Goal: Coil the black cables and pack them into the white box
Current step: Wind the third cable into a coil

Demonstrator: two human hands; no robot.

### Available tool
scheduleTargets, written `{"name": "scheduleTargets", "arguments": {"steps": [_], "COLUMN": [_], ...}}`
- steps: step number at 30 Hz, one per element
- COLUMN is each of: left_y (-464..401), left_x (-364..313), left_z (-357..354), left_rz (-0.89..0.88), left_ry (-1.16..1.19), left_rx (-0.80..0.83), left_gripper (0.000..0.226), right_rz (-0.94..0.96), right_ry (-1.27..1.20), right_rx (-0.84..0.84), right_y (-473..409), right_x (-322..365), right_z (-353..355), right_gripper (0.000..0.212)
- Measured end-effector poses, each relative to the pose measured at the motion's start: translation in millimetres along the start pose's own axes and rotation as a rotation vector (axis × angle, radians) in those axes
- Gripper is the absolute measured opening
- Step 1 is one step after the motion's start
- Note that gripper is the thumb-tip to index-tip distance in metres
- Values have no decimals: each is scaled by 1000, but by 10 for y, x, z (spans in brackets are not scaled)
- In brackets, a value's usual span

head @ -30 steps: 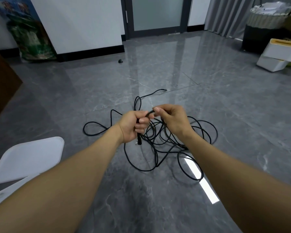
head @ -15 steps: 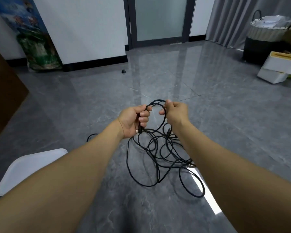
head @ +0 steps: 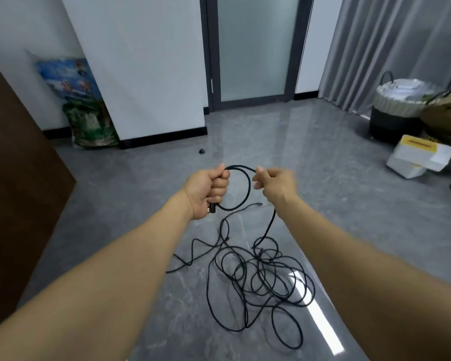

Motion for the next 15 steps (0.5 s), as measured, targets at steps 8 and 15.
{"name": "scheduleTargets", "arguments": {"steps": [8, 15], "left_y": [661, 1342], "left_x": [-2027, -3823], "left_z": [-638, -1087], "left_rz": [-167, -363], "left_ry": [143, 232], "left_rx": [-162, -337], "left_gripper": [37, 36], "right_rz": [88, 122], "right_ry": [107, 113], "right_rx": [35, -115], "right_y": [510, 917], "right_x": [2067, 3594], "right_z": [528, 1188], "right_gripper": [25, 24]}}
Point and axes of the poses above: each hand's wrist, its own y-axis away from the middle knuckle, its own z-axis out of the back of the hand, x = y × z, the point moved 5 cm from there along -y, towards the middle knuckle, and after that the axes turned 9 degrees about x, right-handed, at the moved point
